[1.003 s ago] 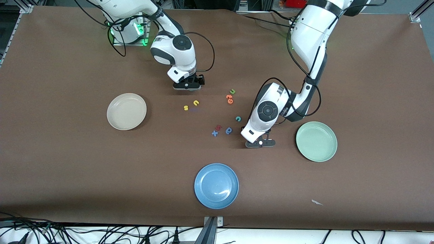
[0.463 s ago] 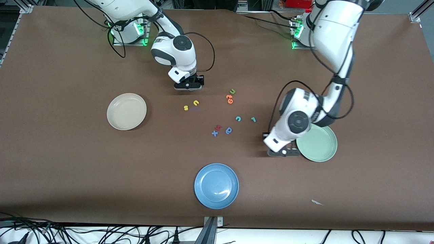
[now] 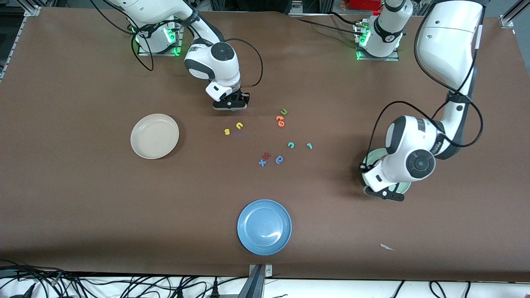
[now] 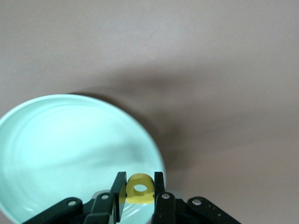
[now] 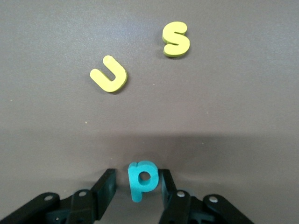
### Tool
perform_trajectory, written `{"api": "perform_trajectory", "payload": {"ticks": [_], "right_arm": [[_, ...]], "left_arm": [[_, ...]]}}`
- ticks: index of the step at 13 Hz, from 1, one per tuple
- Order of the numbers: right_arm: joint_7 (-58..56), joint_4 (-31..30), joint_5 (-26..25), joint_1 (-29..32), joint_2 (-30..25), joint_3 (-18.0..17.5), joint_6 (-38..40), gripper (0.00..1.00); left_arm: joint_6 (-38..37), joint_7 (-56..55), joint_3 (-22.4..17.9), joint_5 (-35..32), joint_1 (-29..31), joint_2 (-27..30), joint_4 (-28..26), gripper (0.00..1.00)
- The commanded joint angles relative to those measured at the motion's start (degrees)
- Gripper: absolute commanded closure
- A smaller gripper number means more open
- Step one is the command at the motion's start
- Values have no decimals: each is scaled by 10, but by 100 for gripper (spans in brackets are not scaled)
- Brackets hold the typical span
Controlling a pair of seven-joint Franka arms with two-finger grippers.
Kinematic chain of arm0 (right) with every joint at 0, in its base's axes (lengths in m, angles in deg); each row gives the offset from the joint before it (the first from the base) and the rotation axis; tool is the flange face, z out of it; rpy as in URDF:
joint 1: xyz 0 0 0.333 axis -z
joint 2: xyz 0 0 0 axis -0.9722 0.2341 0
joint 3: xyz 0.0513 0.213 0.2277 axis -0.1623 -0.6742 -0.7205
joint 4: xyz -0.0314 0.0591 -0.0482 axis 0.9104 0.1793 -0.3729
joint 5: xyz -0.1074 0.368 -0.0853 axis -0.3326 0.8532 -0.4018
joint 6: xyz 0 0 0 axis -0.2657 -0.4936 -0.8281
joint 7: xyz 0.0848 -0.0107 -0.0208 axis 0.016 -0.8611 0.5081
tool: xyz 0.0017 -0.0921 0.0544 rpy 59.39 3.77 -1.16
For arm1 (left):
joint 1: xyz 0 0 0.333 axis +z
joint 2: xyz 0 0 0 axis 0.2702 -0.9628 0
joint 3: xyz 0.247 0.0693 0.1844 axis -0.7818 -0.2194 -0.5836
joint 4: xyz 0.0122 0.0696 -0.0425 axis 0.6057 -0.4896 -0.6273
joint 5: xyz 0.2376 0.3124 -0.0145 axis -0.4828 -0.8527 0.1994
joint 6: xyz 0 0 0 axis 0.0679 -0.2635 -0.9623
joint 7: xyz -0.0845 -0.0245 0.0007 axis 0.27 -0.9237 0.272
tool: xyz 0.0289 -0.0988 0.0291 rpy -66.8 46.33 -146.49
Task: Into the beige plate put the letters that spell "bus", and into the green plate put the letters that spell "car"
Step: 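Drop the d on the green plate while the right gripper grasps cyan p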
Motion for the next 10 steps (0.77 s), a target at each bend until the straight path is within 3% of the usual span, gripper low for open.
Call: {"api": "perform_trajectory", "payload": {"ticks": [1,2,3,4,5,10], "right_arm": [[12,0,-16,2,5,0,-7,74],[12,-1,-16,3,3,0,-7,81],[12,-2,-16,3,1,0,-5,88],[8,-2,-16,3,-3,0,-4,96],[3,-2,-16,4,-13,1,-1,98],[-130,-47,-1,72,-115,-1,44,98]], "left_arm": [[-10,115,-2,-96,7,6,-7,25],[-10,127,-1,-99,6,6,-5,0],[-10,104,2,-73,5,9,-4,0],[-9,35,1,-5,4,9,-5,0],[-9,-25,2,38,1,8,-5,0],[43,-306,17,113,-67,8,-36,0]]}}
